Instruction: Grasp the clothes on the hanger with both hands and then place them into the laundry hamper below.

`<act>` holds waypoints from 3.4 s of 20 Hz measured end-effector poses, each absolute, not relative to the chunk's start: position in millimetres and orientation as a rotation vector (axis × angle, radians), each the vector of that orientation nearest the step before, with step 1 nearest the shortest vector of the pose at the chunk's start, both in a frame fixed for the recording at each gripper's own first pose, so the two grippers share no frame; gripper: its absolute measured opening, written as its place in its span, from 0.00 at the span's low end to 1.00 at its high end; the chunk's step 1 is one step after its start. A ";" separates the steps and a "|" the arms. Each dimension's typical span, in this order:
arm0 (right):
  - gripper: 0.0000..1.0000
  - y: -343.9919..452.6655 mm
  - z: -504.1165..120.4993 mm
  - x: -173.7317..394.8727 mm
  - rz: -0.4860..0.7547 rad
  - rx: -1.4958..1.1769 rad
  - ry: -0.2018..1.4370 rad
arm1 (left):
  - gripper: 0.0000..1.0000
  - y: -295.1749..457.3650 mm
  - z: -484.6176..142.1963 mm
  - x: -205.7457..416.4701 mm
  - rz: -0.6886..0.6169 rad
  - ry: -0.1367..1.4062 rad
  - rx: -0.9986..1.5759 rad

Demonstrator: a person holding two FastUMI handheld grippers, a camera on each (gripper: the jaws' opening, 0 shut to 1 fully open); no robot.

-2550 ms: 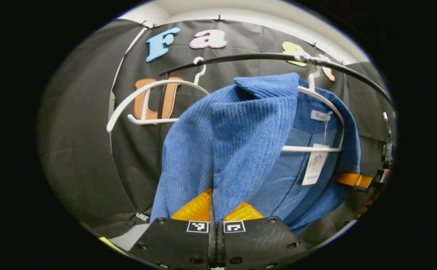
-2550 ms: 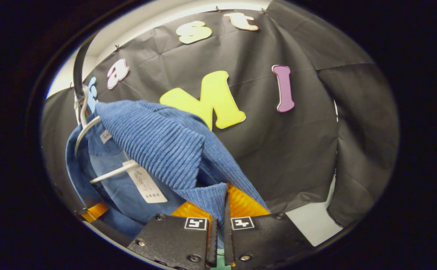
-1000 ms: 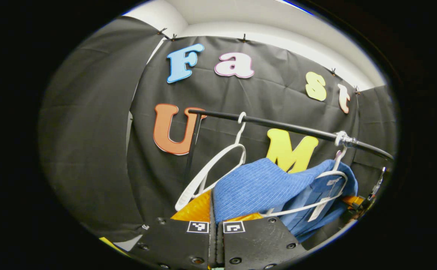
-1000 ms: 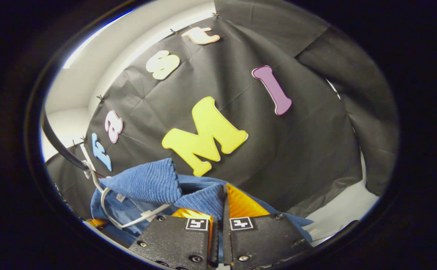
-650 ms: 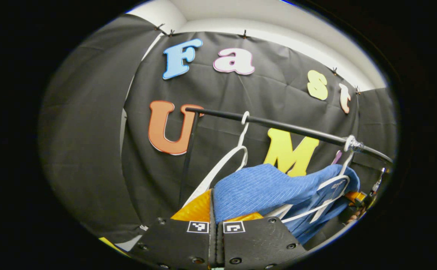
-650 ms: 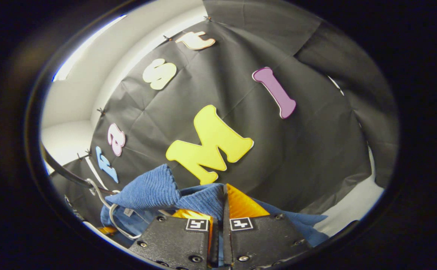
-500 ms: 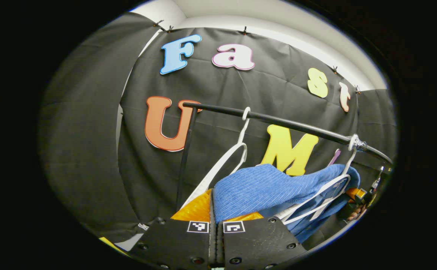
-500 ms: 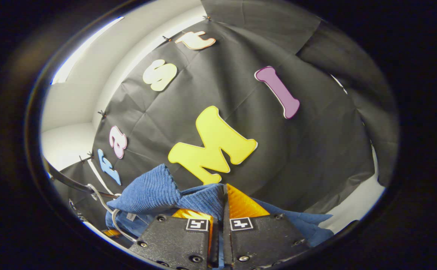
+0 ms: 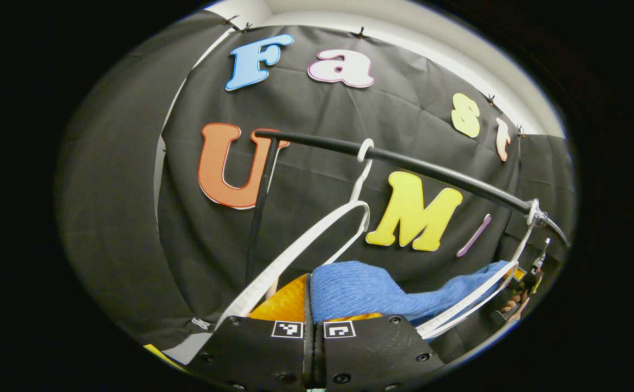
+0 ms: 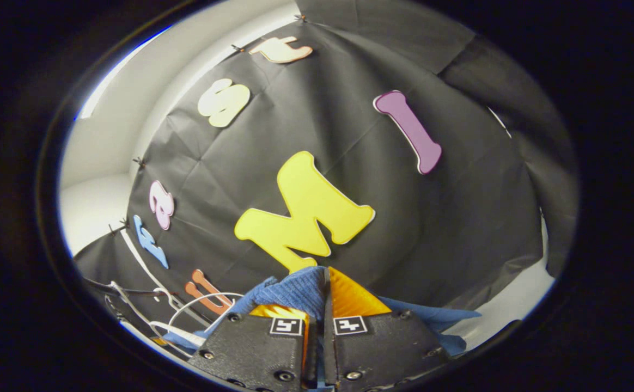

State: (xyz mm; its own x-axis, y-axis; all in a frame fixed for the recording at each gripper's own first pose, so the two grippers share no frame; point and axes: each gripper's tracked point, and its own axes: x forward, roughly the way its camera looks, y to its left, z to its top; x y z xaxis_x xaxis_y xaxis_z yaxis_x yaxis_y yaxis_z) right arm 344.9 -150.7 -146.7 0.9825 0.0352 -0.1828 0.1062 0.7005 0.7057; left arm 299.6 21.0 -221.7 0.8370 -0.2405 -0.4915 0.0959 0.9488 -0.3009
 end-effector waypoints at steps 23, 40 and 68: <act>0.08 -63.1 -321.6 224.1 -0.128 0.771 0.595 | 0.00 -37.8 -295.5 143.4 -0.339 0.717 -0.415; 0.08 76.7 -273.7 91.3 0.030 0.729 0.667 | 0.00 -132.6 -231.9 41.3 -0.800 0.699 -0.347; 0.16 36.0 -555.1 80.5 -0.062 0.550 1.295 | 0.01 -135.8 -516.4 -27.0 -0.458 1.395 -0.143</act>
